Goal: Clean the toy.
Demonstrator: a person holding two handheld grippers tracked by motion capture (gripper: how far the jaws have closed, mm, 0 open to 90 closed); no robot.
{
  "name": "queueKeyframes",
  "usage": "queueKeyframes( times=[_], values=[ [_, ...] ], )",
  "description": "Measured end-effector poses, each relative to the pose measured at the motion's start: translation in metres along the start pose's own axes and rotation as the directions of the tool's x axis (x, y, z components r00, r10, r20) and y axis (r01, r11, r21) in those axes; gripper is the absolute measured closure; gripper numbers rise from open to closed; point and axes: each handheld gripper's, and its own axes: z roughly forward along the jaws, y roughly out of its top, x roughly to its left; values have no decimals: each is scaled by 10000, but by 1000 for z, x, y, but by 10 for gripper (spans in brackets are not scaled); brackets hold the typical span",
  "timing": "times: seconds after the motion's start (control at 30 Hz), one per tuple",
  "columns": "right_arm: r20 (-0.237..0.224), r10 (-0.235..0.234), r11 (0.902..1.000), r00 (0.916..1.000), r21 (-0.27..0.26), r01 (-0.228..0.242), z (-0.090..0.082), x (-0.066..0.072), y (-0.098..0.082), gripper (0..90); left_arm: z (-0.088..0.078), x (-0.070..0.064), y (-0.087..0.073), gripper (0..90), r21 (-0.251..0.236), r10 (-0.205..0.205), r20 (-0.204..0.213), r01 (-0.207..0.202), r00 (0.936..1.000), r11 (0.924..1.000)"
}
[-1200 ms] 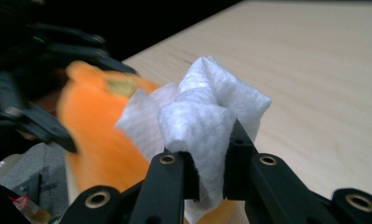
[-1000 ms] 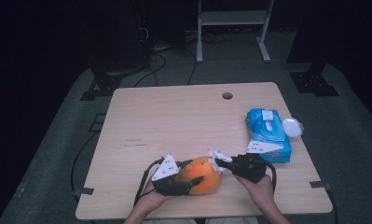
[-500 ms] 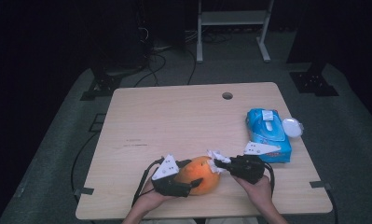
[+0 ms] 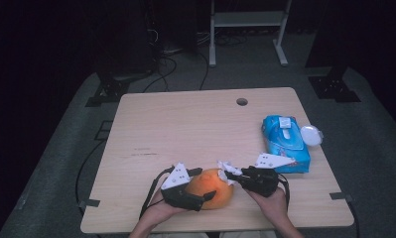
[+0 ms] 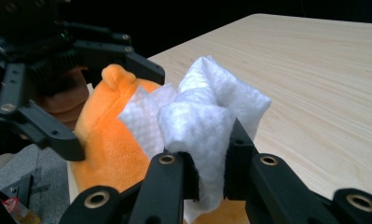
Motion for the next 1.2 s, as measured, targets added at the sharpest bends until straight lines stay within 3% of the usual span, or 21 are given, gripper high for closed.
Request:
queueKeyframes(
  times=[0.07, 0.13, 0.2, 0.27, 0.33, 0.4, 0.47, 0.53, 0.6, 0.67, 0.73, 0.8, 0.87, 0.97, 1.03, 1.1, 1.13, 1.2],
  values=[
    [-204, -206, 9989, 9996, -418, 197, -5, 7, 6, 791, 1, -3, 4, 340, -105, 48, -213, -50, 9998, 9999],
    [-512, -428, 9956, 9978, -861, 383, -8, 16, 13, 791, 2, -6, 10, 371, -286, 5, -249, -13, 9997, 9996],
    [-484, -799, 9942, 9956, -765, 760, -6, 22, 15, 792, 3, -10, 15, 365, -289, 207, -364, -217, 9991, 9993],
    [-412, -605, 9970, 9973, -507, 584, -2, 16, 9, 791, 4, -10, 13, 293, -115, 306, -357, -310, 9989, 9995],
    [-122, -386, 9991, 9992, -166, 384, 3, 7, 0, 791, 1, -5, 10, 192, -132, -75, -76, 74, 9999, 9999],
    [-64, 66, 9997, 10000, -223, -68, 3, -1, -5, 791, -4, -2, 10, 129, -26, -69, -117, 69, 9999, 10000],
    [155, -7, 9998, 9999, -187, 10, 1, -3, -4, 791, -6, 1, 8, 111, 57, -160, -44, 161, 9999, 9999],
    [233, -73, 9999, 9997, -148, 77, 0, -3, -3, 791, -5, 2, 4, 178, 260, 68, 1, -68, 10000, 9996],
    [278, -15, 9999, 9996, -133, 18, -1, -2, -1, 791, -3, 0, 3, 307, 97, 232, -88, -231, 9997, 9997],
    [248, -114, 9986, 9996, -517, 127, -7, 2, 4, 791, -5, 0, 7, 398, -116, 137, -106, -139, 9998, 9998],
    [-101, -239, 9930, 9997, -1161, 225, -14, 8, 11, 791, -8, -1, 13, 430, -508, -102, -47, 99, 9999, 9987],
    [-275, -653, 9897, 9975, -1292, 612, -15, 17, 16, 791, -7, -3, 16, 430, -482, 31, -89, -35, 10000, 9988],
    [-44, -944, 9917, 9955, -875, 937, -9, 18, 13, 791, -4, -4, 14, 374, -228, 183, -229, -188, 9996, 9996],
    [100, -437, 9972, 9990, -596, 442, -3, 6, 2, 791, -4, 0, 10, 184, -172, -183, -111, 181, 9998, 9997],
    [336, -216, 9982, 9992, -550, 234, -5, 0, 1, 790, -4, 3, 8, 123, -54, -303, -105, 303, 9995, 9995],
    [402, -85, 9984, 9992, -550, 107, -7, -3, 0, 790, -1, 2, 4, 162, 29, -223, -118, 223, 9997, 9997],
    [431, -82, 9983, 9990, -567, 107, -8, -2, 1, 790, 0, 1, 2, 227, -69, -163, -223, 162, 9996, 9998],
    [358, -314, 9966, 9989, -751, 340, -9, 5, 3, 791, 3, -1, 2, 296, -166, -130, -520, 122, 9986, 9998]
  ],
)
